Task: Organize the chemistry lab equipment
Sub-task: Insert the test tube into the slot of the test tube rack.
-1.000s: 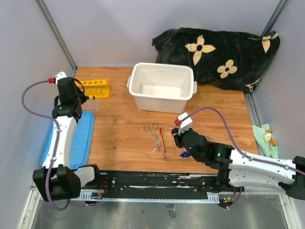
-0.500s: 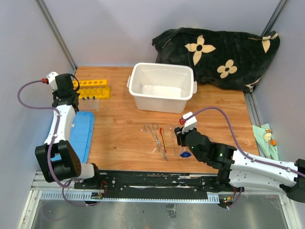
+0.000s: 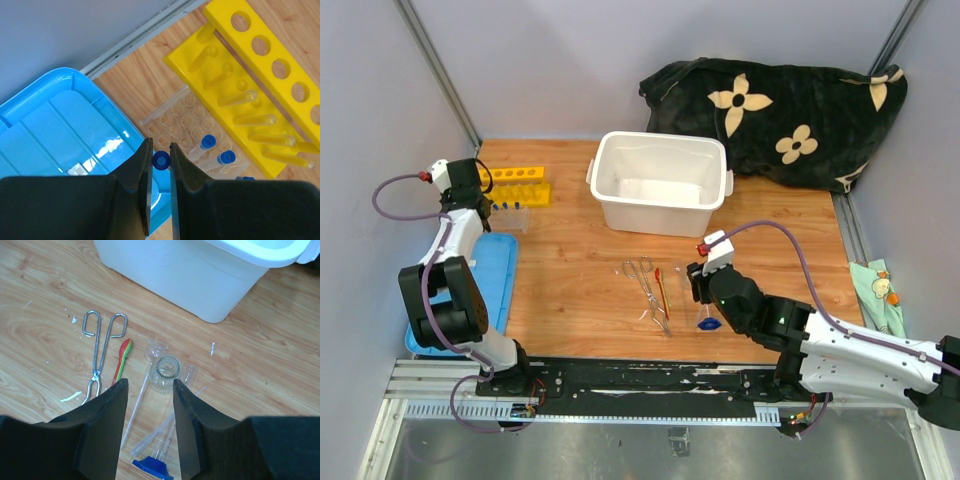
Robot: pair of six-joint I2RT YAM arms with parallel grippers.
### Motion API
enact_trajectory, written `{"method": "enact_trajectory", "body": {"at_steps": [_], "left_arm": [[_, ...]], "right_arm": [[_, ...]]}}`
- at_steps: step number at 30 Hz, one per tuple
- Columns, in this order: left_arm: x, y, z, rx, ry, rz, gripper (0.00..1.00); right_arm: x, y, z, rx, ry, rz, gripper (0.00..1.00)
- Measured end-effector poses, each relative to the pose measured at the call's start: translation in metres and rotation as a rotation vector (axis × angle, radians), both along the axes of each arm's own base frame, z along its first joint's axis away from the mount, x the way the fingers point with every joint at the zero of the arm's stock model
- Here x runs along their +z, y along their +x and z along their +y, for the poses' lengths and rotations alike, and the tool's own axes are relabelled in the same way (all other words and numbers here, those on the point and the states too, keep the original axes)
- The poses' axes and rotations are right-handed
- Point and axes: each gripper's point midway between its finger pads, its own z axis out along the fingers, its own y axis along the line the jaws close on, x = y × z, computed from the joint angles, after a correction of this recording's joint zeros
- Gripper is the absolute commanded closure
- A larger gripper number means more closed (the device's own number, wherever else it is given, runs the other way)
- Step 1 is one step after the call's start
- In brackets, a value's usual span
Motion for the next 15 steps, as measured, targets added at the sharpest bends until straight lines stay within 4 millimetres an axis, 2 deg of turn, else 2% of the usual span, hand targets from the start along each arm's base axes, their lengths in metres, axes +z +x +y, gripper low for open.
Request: {"method": "enact_trajectory", "body": {"at_steps": [8,15], "left_arm": [[-0.002,0.009,-0.001,-0.005,-0.013,-0.036,1.00],[-0.015,0.015,0.001,-0.001,-0.017,-0.015,1.00]], "right_arm": [[-0.001,0.004,-0.002,-0.004,0.007,0.013,0.58],[-0.002,0.004,-0.001,0.003,0.012,0.017,0.58]]}}
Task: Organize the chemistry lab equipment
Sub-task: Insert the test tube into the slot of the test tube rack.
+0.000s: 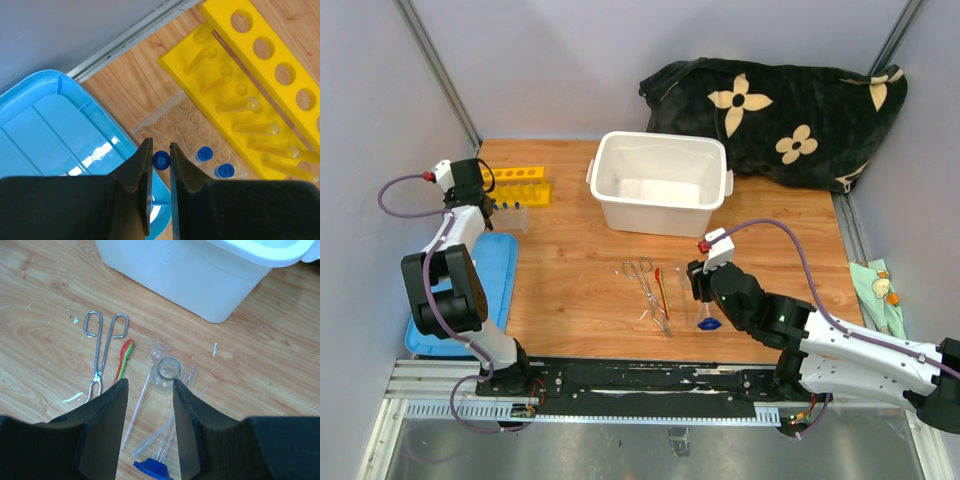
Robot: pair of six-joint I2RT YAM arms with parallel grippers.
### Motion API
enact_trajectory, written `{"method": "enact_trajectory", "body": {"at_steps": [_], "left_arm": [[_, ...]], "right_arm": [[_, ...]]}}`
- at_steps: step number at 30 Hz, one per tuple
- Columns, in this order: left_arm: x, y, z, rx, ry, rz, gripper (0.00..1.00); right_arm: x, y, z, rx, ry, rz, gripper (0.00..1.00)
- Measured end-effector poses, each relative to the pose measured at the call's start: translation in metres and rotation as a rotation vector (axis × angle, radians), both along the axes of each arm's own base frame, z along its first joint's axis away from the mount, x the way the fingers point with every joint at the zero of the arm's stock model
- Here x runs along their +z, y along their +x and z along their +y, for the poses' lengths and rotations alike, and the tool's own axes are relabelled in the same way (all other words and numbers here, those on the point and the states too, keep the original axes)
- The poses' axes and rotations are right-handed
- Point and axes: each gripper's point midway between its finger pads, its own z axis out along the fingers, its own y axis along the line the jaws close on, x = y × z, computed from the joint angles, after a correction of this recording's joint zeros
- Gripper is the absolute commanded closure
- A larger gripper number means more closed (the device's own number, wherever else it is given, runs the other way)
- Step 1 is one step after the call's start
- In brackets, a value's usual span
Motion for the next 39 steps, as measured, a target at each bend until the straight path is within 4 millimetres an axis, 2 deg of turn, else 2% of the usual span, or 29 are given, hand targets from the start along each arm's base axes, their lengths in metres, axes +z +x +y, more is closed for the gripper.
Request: {"method": "enact_trajectory", "body": {"at_steps": [21,31,39], "left_arm": [[-0.011,0.016,0.002,0.001,-0.012,-0.001,1.00],[-0.014,0.028,-0.004,-0.008,-0.027,-0.016,1.00],[-0.020,0.030,-0.007,-0.012,-0.028,-0.007,1.00]], "right_arm": [[-0.002,0.008,-0.003,-0.022,0.004,0.008,0.58],[-0.005,0.012,-0.004,-0.025,0.005,0.019,0.59],[-0.008,0.014,-0.004,-0.030,0.006,0.020,0.59]]}}
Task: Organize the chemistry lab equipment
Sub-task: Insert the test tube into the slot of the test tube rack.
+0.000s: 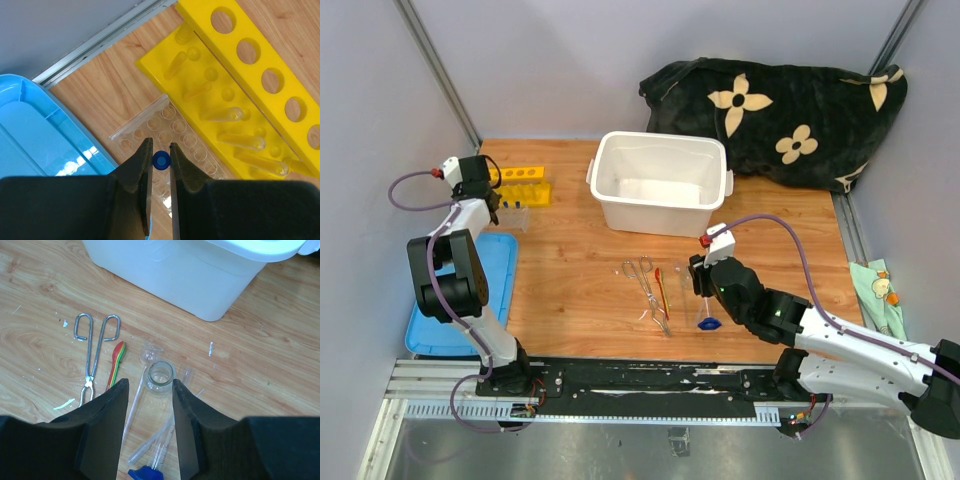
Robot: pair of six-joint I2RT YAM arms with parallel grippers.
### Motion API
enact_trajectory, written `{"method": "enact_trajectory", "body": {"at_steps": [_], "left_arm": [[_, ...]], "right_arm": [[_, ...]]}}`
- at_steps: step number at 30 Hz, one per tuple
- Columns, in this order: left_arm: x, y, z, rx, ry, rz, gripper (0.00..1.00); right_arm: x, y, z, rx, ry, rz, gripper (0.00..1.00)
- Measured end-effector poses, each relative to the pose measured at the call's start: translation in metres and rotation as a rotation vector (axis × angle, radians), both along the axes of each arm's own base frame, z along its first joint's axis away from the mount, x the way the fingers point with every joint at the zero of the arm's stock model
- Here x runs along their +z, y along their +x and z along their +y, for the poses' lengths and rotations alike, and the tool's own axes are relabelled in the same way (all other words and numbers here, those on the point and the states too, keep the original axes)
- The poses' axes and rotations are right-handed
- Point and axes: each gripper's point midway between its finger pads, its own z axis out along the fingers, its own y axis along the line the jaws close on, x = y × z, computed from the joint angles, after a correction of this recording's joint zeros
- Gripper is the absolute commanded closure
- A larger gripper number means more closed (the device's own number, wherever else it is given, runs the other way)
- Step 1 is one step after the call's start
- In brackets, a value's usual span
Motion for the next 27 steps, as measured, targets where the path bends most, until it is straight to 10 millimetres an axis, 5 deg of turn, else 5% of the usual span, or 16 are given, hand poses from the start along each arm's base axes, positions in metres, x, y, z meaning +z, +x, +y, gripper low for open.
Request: {"method": "enact_trajectory", "body": {"at_steps": [7,17,27], "left_arm": [[-0.003,0.001,-0.003,-0.008,0.004,0.009,0.99],[-0.012,0.006,-0.011,-0.025,0.005,0.047,0.55],[-0.008,0.003,-0.010,-0.013,0.011,0.061,0.34]], "right_arm": [[-0.003,0.001,-0.003,-0.007,-0.006,0.005,0.59],[-0.008,0.001,-0.004,-0.006,-0.011,0.014,0.59],[-0.008,0.001,-0.004,-0.004,-0.009,0.014,0.59]]}}
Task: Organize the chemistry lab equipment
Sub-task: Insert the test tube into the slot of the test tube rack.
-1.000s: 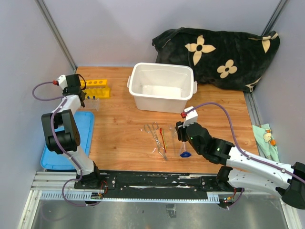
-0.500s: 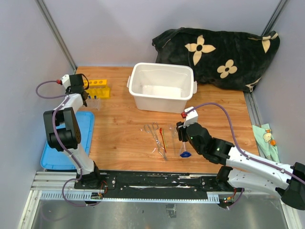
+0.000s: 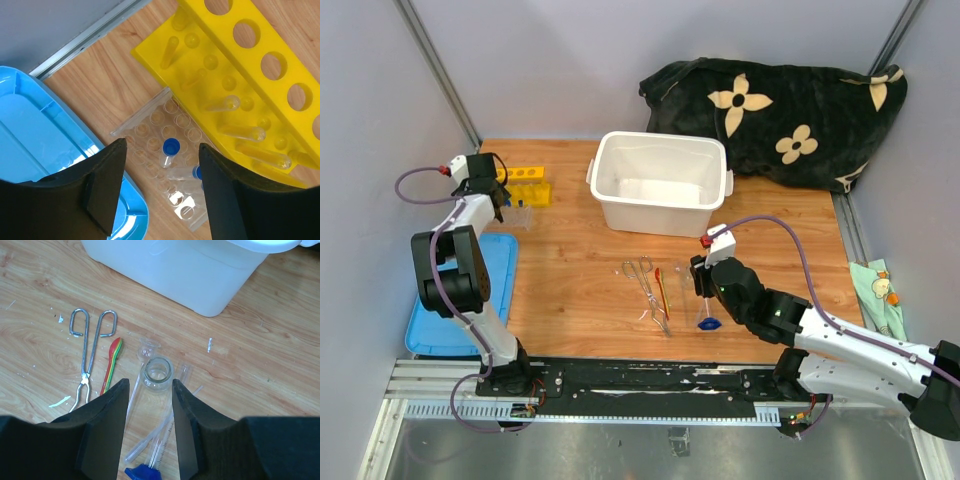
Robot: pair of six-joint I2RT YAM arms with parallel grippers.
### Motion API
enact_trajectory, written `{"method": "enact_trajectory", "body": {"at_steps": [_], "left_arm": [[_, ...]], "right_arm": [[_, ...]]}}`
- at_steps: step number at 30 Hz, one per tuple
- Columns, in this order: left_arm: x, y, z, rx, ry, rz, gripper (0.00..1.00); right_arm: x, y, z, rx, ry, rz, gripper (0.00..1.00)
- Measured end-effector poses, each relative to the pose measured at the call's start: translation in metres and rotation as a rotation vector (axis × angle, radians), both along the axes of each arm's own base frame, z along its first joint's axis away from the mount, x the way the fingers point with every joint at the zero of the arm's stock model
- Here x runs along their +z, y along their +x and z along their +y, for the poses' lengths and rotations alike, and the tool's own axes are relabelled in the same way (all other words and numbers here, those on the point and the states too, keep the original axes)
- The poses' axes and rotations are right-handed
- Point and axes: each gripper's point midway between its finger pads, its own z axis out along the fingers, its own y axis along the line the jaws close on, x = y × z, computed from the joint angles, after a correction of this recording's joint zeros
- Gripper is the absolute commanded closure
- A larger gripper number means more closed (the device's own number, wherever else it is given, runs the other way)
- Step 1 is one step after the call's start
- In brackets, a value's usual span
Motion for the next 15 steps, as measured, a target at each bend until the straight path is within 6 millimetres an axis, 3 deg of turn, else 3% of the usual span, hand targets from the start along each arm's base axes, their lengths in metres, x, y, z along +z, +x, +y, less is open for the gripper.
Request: {"method": "enact_trajectory", "body": {"at_steps": [7,11,15], "left_arm": [[0.023,-0.005,-0.002,0.003,0.000,-0.031,0.33],[0.056,-0.009,-0.006,-0.005,-0.006,-0.104,0.33],[0.103,-0.014,-0.017,-0.041,-0.021,-0.220,0.37]], "right_arm": [[0.002,0.000,0.000,0.002,0.008,-0.001,0.60],[0.005,-0.001,-0.001,0.006,0.018,-0.005,0.59],[0.006,-0.004,-0.004,0.010,0.018,-0.002,0.59]]}}
